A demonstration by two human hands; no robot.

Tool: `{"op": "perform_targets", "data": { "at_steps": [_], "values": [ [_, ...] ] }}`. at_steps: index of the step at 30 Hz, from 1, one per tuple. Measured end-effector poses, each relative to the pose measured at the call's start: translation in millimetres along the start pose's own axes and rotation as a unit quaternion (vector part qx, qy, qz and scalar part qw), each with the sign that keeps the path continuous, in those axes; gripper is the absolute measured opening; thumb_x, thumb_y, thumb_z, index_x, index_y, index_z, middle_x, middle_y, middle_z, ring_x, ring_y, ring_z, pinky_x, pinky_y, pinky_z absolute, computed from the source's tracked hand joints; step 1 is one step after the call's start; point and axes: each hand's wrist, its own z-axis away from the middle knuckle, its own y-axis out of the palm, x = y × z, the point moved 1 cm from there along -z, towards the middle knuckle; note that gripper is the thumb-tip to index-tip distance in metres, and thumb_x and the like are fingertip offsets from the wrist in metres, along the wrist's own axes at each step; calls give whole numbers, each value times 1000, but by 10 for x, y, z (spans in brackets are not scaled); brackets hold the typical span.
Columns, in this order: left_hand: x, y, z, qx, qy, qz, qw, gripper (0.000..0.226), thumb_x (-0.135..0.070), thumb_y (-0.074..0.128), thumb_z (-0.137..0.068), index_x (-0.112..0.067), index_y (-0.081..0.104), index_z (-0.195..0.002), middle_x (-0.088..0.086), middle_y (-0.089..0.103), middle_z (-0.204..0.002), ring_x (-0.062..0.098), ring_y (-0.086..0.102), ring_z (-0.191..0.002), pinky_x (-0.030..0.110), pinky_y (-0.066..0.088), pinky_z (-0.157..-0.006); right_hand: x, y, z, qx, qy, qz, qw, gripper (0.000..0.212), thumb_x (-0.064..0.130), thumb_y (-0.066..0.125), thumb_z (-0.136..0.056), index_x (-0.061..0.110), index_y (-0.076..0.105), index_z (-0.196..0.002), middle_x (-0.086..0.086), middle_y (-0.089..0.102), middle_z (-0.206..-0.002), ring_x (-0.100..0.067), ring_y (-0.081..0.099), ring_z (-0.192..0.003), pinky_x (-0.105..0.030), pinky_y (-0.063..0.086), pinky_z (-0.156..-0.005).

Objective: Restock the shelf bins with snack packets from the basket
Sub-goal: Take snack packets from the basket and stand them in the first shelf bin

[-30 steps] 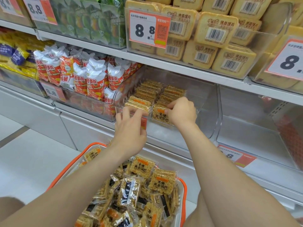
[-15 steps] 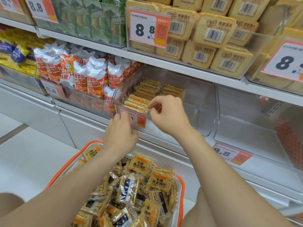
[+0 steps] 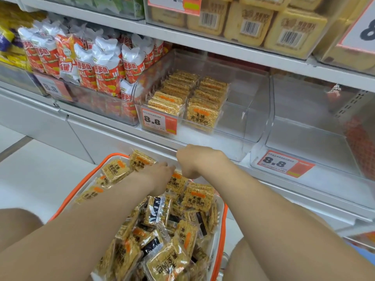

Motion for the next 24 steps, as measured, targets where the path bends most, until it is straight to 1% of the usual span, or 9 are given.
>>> {"op": "perform_targets", "data": {
  "at_steps": [3, 6, 10, 13, 15, 18, 20, 22, 24],
  "values": [
    [-57, -20, -49, -35, 9, -81, 996, 70, -9, 64, -97, -13, 30, -158, 11, 41, -154, 34, 41, -143, 50, 40, -115, -72, -6, -42, 4, -4, -22, 1000, 19, 3, 51, -94, 11, 50, -76, -7, 48, -79, -24, 49, -65, -34, 43, -60],
    [-93, -4, -97, -14, 4, -138, 990, 70, -9, 63, -98, -11, 28, -159, 11, 34, -159, 35, 35, -146, 53, 33, -119, -123, -11, -72, 8, -10, -32, 999, 23, 2, 50, -91, 12, 48, -71, -7, 47, -73, -26, 42, -65, -35, 38, -59],
    [-157, -4, -118, -9, -4, -174, 985, 62, -7, 59, -98, -11, 35, -156, 13, 30, -156, 36, 33, -142, 52, 34, -117, -148, -27, -108, 14, -26, -44, 999, 21, 5, 50, -93, 11, 51, -73, -7, 50, -74, -27, 44, -67, -35, 40, -60],
    [-179, -15, -115, -41, -9, -213, 976, 55, -16, 61, -100, -12, 40, -151, 13, 37, -152, 34, 37, -138, 49, 38, -113, -156, -34, -98, 16, -31, -53, 998, 18, 4, 50, -93, 11, 55, -78, -8, 53, -77, -27, 47, -69, -35, 41, -60],
    [-187, -5, -113, -56, -13, -228, 972, 55, -15, 62, -100, -12, 41, -150, 13, 39, -149, 34, 39, -136, 46, 40, -111, -158, -28, -81, 19, -31, -57, 998, 18, 4, 49, -93, 10, 53, -77, -8, 52, -77, -27, 46, -69, -35, 40, -60],
    [-186, -9, -102, -43, -17, -187, 981, 57, -7, 63, -97, -11, 41, -149, 12, 52, -143, 35, 52, -132, 46, 44, -110, -158, -31, -46, 18, -33, -51, 998, 22, 7, 50, -95, 11, 49, -73, -7, 50, -74, -28, 44, -70, -35, 38, -61],
    [-181, -43, -75, -38, -20, -139, 989, 54, 0, 63, -94, -12, 45, -143, 10, 61, -129, 33, 63, -117, 42, 52, -98, -181, -41, -25, 16, -31, -53, 998, 27, 9, 50, -95, 12, 46, -69, -7, 45, -70, -28, 42, -70, -35, 36, -61],
    [-164, -114, -38, -44, -21, -86, 995, 48, 1, 61, -94, -14, 46, -137, 9, 59, -126, 32, 65, -111, 40, 53, -88, -216, -60, 5, 5, -26, -62, 998, 28, 6, 50, -94, 12, 44, -67, -7, 43, -69, -27, 39, -68, -34, 33, -60],
    [-124, -206, -13, -70, -21, -26, 997, 41, -4, 58, -95, -20, 49, -131, 8, 55, -127, 31, 64, -104, 39, 52, -81, -258, -91, 46, -11, -15, -73, 997, 25, 5, 49, -93, 11, 46, -69, -8, 47, -71, -29, 43, -66, -32, 35, -58]
  ]
}}
